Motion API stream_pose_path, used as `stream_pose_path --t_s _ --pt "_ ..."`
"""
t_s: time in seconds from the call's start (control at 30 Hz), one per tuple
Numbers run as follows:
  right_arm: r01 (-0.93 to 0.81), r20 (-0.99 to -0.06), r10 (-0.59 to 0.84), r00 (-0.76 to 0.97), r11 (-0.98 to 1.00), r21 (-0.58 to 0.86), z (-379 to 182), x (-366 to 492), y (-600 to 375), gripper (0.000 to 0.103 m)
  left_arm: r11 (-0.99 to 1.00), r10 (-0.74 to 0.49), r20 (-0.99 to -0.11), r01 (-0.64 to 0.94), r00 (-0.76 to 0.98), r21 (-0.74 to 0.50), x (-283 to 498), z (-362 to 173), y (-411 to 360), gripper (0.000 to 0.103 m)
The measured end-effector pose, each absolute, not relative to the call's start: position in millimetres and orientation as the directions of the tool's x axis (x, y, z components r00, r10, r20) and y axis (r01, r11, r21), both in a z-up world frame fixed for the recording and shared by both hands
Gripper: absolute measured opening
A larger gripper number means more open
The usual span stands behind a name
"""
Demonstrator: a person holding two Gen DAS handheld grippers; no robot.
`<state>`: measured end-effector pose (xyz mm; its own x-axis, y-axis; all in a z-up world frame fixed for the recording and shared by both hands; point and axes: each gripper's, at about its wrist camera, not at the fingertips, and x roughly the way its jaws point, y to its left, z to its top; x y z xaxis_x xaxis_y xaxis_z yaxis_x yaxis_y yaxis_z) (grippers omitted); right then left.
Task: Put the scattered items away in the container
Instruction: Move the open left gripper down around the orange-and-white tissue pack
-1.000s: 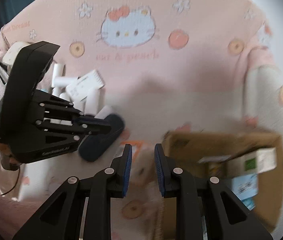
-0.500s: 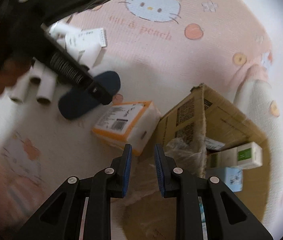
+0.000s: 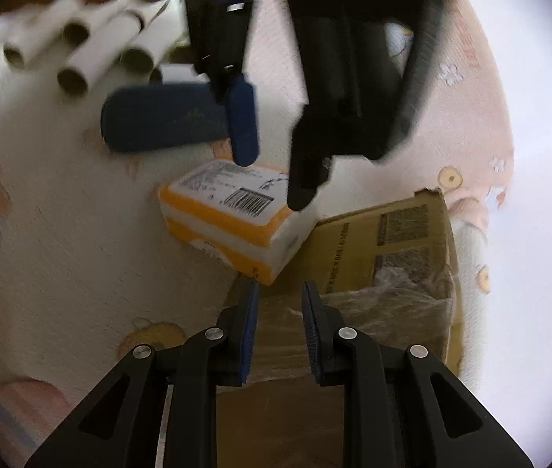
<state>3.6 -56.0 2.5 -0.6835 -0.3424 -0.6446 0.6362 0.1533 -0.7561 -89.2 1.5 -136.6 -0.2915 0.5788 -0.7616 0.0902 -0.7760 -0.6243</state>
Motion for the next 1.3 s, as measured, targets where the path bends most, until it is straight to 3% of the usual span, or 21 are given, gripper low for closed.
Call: stream_pose_path --t_s 0.17,0.43,0.57,0.83,0.93,1.3 --pt "0.562 -0.588 -0.316 -0.744 0.180 -0.808 -14.6 3.9 -59.5 0.012 -0.778 0.591 -0.759 0.056 -0.275 -0.626 -97.1 -133.9 11.3 0.046" --pt "0.604 -0.625 -0.247 -0.740 0.164 -0.780 -23.4 -15.0 -73.0 0.011 -0.803 0.543 -0.803 0.124 -0.247 -0.582 -107.1 -148.4 12.4 0.046" --pt "0.632 -0.645 -0.232 -0.728 0.138 -0.763 -22.6 -22.2 -79.1 0.011 -0.773 0.570 -0.782 0.157 -0.252 -0.615 -102.9 -152.7 1.1 0.046" --pt "0.697 -0.664 -0.351 -0.660 0.043 -0.716 -7.5 -20.3 -100.3 0.011 -0.815 0.501 -0.814 0.155 -0.294 -0.558 -86.0 -140.4 -27.3 0.043" --pt "0.770 -0.699 -0.416 -0.581 -0.004 -0.638 1.9 -18.4 -107.5 0.011 -0.805 0.516 -0.802 0.150 -0.300 -0.574 -80.0 -137.2 -40.4 0.043" --pt "0.879 -0.740 -0.506 -0.444 -0.084 -0.469 10.2 -28.0 -131.0 0.011 -0.820 0.486 -0.830 0.186 -0.273 -0.541 -78.4 -141.7 -53.1 0.055"
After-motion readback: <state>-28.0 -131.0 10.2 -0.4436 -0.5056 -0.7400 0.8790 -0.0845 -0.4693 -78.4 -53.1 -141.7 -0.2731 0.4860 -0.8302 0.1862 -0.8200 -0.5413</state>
